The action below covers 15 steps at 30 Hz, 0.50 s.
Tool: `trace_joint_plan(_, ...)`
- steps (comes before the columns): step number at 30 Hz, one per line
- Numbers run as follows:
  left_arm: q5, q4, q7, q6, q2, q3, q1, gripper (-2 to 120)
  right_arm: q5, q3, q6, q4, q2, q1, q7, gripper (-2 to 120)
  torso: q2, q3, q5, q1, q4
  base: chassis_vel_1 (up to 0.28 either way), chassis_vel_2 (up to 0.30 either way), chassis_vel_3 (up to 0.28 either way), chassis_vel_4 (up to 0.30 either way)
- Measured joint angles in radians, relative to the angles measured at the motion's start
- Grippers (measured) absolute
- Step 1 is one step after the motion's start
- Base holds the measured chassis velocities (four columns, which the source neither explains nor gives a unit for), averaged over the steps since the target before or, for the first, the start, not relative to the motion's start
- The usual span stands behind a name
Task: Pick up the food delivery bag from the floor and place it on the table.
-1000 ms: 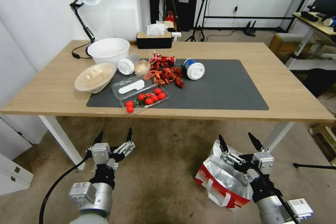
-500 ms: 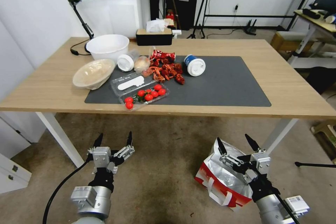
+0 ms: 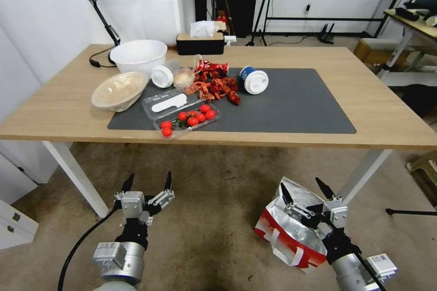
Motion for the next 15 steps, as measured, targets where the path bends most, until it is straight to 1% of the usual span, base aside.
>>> trace_joint_plan(3,-0.002,0.003,0.000,-0.001,0.002,0.000,0.000,100,-0.001,0.000,0.002,-0.003,0.003,0.000,-0.002,100,-0.018,-0.010,0.0000,-0.008,0.0000,0.000,0.000,0.000,0.000)
trace_joint_plan(5,-0.002,0.004,0.000,-0.001,0.002,0.000,0.000,100,-0.001,0.000,0.002,-0.004,0.003,0.000,-0.003,100,-0.022,-0.013,0.0000,-0.009,0.0000,0.000,0.000,0.000,0.000)
trace_joint_plan(15,-0.006,0.007,-0.001,-0.007,-0.002,0.007,0.000,100,-0.005,0.000,0.009,-0.012,0.013,-0.002,-0.012,100,-0.069,-0.040,0.0000,-0.029,0.0000,0.000,0.000,0.000,0.000)
